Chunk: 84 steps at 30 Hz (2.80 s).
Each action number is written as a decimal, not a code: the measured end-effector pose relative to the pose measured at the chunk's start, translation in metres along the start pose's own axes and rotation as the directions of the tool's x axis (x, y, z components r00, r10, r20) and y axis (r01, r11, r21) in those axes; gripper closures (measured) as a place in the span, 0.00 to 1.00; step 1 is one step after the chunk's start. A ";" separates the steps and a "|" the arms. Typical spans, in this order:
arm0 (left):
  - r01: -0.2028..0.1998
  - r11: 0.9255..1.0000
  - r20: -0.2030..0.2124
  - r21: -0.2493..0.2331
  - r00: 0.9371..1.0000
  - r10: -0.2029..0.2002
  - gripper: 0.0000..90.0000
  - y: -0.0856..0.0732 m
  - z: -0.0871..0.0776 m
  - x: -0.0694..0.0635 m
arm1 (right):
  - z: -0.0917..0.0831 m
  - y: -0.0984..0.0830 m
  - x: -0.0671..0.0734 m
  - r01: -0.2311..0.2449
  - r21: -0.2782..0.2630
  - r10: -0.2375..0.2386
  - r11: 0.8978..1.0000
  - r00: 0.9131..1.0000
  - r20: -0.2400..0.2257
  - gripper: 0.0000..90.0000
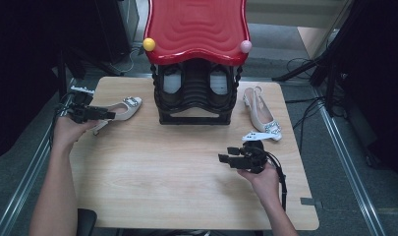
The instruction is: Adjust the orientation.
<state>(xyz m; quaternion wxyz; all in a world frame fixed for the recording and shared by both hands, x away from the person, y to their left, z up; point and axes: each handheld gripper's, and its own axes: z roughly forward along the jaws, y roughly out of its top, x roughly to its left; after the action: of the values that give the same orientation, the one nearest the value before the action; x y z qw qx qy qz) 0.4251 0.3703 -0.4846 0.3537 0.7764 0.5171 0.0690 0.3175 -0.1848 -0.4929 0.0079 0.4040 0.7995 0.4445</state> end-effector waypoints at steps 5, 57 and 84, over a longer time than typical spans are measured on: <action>0.005 1.000 0.017 0.004 1.000 -0.005 0.52 -0.001 0.007 0.003 | 0.002 0.000 0.000 -0.005 0.002 0.005 1.000 1.000 -0.010 0.50; 0.083 0.993 0.175 -0.086 0.982 -0.067 0.93 -0.021 -0.050 -0.058 | 0.026 0.022 -0.001 0.001 0.018 0.000 1.000 0.997 -0.079 0.49; -0.024 0.998 0.334 -0.059 0.942 0.042 0.93 -0.016 -0.012 -0.148 | 0.037 0.029 0.006 0.023 0.026 -0.020 0.999 0.994 -0.106 0.50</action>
<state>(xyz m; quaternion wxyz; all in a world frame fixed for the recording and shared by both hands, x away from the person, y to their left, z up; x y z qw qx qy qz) 0.3397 0.2536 -0.4480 0.4563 0.7754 0.4343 -0.0441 0.3458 -0.1465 -0.4921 -0.0352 0.3711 0.8091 0.4542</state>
